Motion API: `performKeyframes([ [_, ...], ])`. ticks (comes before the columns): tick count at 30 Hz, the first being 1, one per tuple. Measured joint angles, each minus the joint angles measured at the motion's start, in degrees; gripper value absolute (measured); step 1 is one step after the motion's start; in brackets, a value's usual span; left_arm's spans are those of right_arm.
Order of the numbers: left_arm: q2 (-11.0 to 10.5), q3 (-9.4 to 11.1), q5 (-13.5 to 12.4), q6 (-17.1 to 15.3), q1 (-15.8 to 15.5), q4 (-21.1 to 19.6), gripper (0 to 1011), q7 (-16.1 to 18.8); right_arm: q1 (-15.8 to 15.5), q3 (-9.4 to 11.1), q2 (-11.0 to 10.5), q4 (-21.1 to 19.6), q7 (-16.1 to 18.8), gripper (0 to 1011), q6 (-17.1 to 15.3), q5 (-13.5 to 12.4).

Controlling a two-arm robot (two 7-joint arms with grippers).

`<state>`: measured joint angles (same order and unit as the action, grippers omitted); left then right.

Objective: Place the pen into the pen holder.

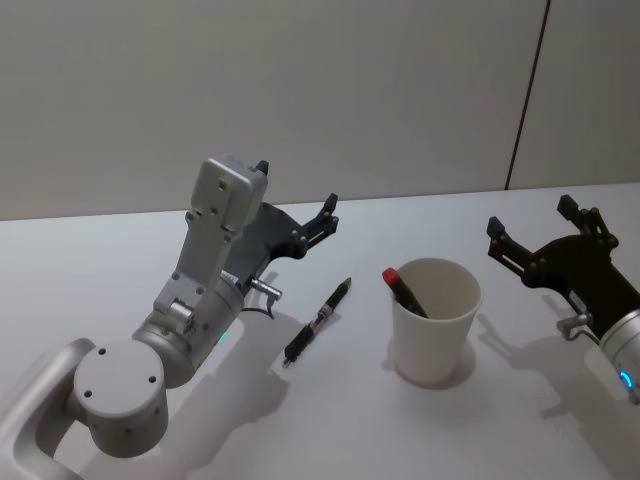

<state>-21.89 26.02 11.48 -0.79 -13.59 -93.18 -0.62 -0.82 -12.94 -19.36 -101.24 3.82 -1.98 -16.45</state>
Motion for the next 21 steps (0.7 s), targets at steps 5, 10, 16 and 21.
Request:
performKeyframes([
  [5, 0.0, 0.0, 0.0, 0.0, 0.0, 0.0, 1001, 0.0, 0.0, 0.0, 0.0, 0.0, 0.0, 1001, 0.0, 0.0],
  [10, 0.0, 0.0, 0.0, 0.0, 0.0, 0.0, 1001, 0.0, 0.0, 0.0, 0.0, 0.0, 0.0, 1001, 0.0, 0.0],
  [16, 0.0, 0.0, 0.0, 0.0, 0.0, 0.0, 1001, 0.0, 0.0, 0.0, 0.0, 0.0, 0.0, 1001, 0.0, 0.0],
  [21, 0.0, 0.0, 0.0, 0.0, 0.0, 0.0, 1001, 0.0, 0.0, 0.0, 0.0, 0.0, 0.0, 1001, 0.0, 0.0],
])
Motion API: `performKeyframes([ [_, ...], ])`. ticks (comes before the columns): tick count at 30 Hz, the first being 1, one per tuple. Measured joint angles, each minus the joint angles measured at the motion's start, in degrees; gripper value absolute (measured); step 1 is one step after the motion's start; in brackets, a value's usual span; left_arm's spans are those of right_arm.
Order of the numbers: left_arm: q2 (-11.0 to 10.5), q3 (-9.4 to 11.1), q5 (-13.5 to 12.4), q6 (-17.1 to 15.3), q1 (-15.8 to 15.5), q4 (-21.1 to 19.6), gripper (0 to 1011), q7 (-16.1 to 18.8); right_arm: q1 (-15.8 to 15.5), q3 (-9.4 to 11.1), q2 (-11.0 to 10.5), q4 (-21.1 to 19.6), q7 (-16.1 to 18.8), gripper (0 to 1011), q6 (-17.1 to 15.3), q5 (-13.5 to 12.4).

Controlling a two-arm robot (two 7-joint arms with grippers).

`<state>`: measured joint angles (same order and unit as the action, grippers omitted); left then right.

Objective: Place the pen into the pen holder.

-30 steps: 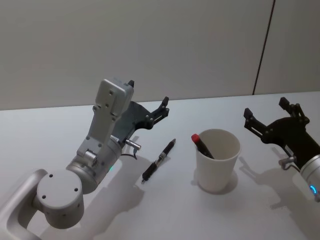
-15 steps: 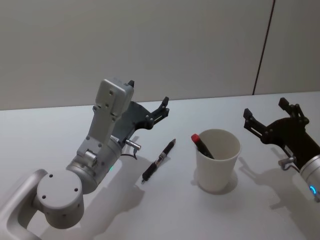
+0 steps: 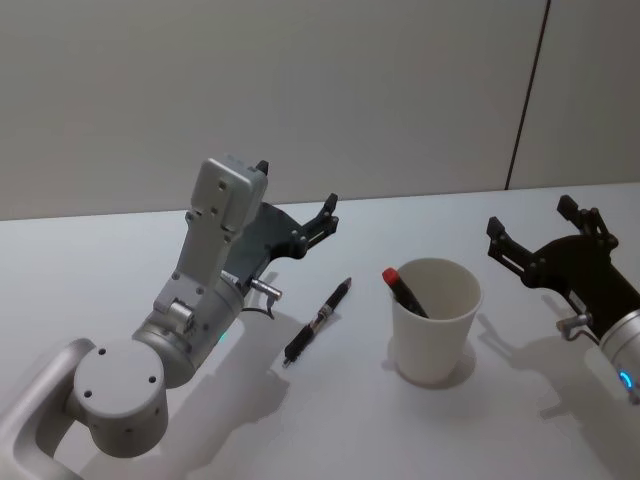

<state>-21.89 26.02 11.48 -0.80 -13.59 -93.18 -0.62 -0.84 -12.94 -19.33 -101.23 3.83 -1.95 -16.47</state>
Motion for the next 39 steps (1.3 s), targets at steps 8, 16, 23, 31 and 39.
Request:
performKeyframes([
  [8, 0.0, 0.0, 0.0, 0.0, 0.0, 0.0, 1001, 0.0, 0.0, 0.0, 0.0, 0.0, 0.0, 1001, 0.0, 0.0],
  [16, 0.0, 0.0, 0.0, 0.0, 0.0, 0.0, 1001, 0.0, 0.0, 0.0, 0.0, 0.0, 0.0, 1001, 0.0, 0.0],
  [23, 0.0, 0.0, 0.0, 0.0, 0.0, 0.0, 1001, 0.0, 0.0, 0.0, 0.0, 0.0, 0.0, 1001, 0.0, 0.0],
  [31, 0.0, 0.0, 0.0, 0.0, 0.0, 0.0, 1001, 0.0, 0.0, 0.0, 0.0, 0.0, 0.0, 1001, 0.0, 0.0],
  [39, 0.0, 0.0, 0.0, 0.0, 0.0, 0.0, 1001, 0.0, 0.0, 0.0, 0.0, 0.0, 0.0, 1002, 0.0, 0.0],
])
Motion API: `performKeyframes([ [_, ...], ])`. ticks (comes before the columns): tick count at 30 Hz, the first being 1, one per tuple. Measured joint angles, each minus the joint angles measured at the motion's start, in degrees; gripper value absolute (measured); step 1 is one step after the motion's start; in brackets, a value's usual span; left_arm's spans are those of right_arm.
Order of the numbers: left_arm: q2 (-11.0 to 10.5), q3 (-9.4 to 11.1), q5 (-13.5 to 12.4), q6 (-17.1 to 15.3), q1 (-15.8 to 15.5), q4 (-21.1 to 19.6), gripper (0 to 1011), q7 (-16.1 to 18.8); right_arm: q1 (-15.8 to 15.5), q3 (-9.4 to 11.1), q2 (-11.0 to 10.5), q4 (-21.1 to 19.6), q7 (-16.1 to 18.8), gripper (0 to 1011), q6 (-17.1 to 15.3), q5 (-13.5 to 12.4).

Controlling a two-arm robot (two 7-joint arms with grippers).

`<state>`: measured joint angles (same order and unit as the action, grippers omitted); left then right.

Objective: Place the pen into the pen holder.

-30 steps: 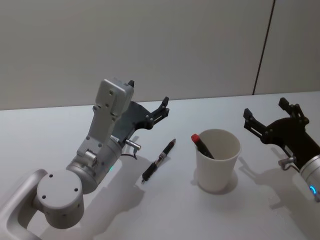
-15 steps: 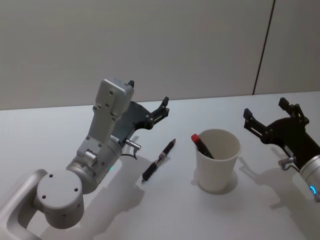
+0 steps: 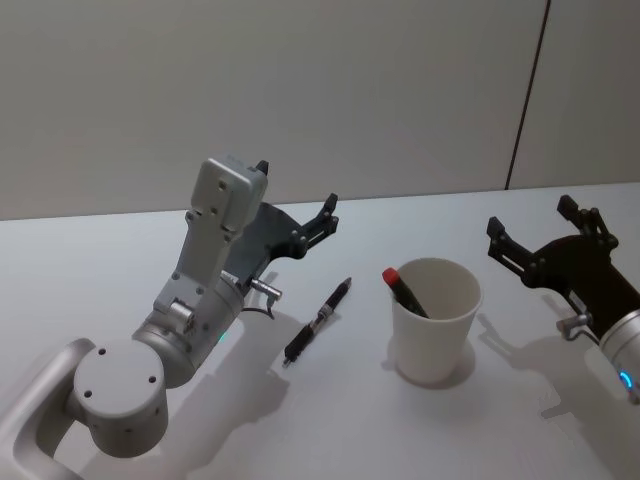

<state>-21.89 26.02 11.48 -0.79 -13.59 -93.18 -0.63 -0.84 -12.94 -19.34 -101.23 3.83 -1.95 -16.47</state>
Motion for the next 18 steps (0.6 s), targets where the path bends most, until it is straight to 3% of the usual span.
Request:
performKeyframes([
  [18, 0.0, 0.0, 0.0, 0.0, 0.0, 0.0, 1001, 0.0, 0.0, 0.0, 0.0, 0.0, 0.0, 1001, 0.0, 0.0],
])
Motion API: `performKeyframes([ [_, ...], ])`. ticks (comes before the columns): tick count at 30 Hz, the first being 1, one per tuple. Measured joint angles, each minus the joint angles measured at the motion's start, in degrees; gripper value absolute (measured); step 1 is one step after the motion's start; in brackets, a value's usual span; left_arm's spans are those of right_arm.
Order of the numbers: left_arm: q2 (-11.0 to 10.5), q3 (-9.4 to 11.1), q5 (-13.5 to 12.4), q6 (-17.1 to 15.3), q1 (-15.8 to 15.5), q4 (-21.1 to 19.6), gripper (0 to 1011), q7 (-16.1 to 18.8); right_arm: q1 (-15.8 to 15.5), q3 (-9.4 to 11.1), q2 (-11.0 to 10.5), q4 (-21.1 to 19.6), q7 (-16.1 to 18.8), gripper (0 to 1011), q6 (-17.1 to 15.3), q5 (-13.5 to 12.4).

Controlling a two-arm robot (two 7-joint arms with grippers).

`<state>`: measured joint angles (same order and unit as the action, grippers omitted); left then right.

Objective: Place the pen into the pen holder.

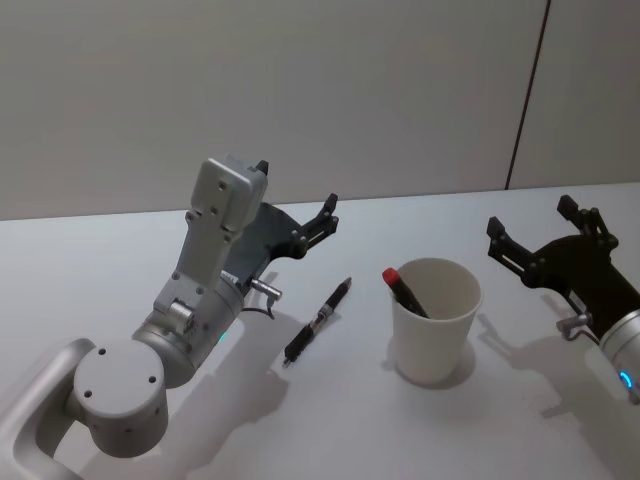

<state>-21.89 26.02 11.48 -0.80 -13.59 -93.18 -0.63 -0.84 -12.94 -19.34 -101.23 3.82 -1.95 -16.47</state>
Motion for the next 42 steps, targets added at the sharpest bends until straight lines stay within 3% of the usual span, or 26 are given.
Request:
performKeyframes([
  [42, 0.0, 0.0, 0.0, 0.0, 0.0, 0.0, 1001, 0.0, 0.0, 0.0, 0.0, 0.0, 0.0, 1001, 0.0, 0.0],
])
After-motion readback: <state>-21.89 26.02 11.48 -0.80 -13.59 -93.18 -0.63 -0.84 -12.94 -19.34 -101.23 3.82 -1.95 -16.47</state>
